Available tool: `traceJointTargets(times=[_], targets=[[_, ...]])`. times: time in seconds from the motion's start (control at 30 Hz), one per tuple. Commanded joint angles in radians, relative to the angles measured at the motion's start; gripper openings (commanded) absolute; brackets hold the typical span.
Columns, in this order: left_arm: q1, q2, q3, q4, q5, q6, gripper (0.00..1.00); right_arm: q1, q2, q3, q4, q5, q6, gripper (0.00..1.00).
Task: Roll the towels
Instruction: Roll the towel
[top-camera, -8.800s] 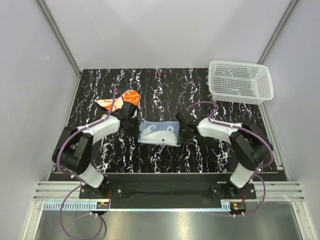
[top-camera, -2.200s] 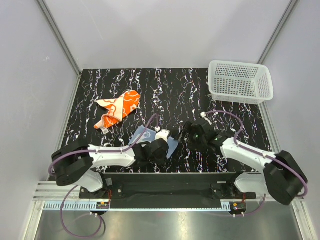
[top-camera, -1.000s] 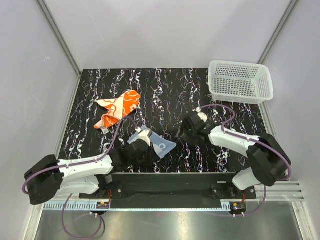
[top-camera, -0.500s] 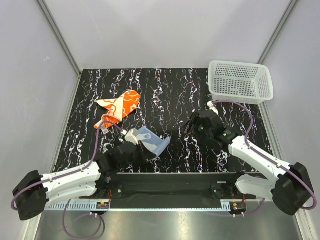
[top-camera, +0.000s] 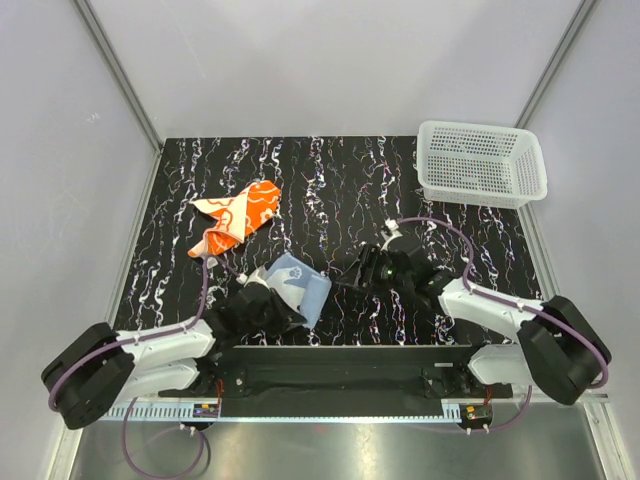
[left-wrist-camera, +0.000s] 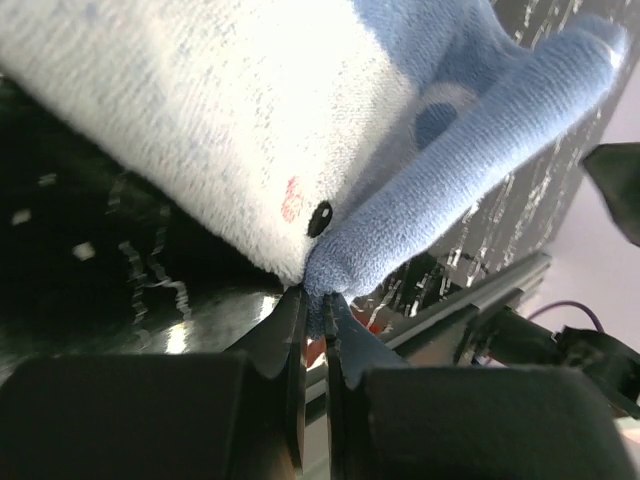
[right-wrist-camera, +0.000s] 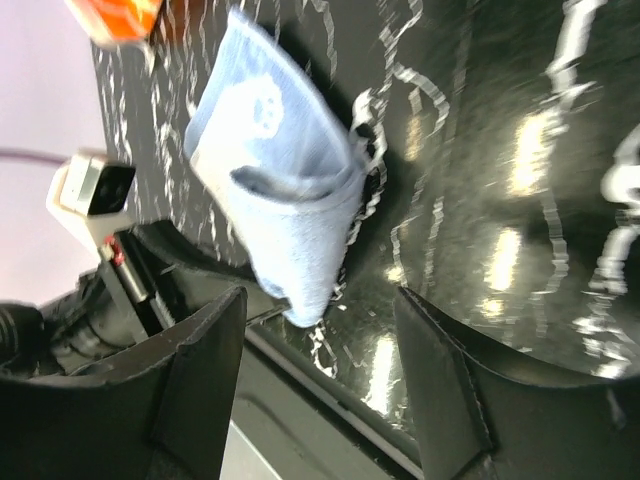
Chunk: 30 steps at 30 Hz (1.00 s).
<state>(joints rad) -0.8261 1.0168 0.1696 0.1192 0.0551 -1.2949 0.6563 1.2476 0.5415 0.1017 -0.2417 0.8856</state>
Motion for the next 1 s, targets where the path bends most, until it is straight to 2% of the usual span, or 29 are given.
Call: traceJointTargets(times=[0.0,0.17,0.47,0.73,0.97], targets=[[0.011,0.075,0.016,0.066,0.075,0.006,0.00,0.046,0.048,-0.008,0.148,-0.038,0.035,0.67],[0.025,0.141,0.050,0.070,0.100,0.038,0.00,0.117,0.145,0.020,0.223,-0.031,0.055,0.67],[0.051,0.149,0.189,-0.114,0.084,0.206,0.02,0.144,0.213,0.032,0.227,-0.001,0.041,0.67],[0.062,0.273,0.231,-0.067,0.163,0.246,0.03,0.144,0.280,0.061,0.251,0.013,0.020,0.68],[0.062,0.290,0.229,-0.049,0.178,0.250,0.03,0.144,0.366,0.104,0.262,0.035,-0.025,0.67]])
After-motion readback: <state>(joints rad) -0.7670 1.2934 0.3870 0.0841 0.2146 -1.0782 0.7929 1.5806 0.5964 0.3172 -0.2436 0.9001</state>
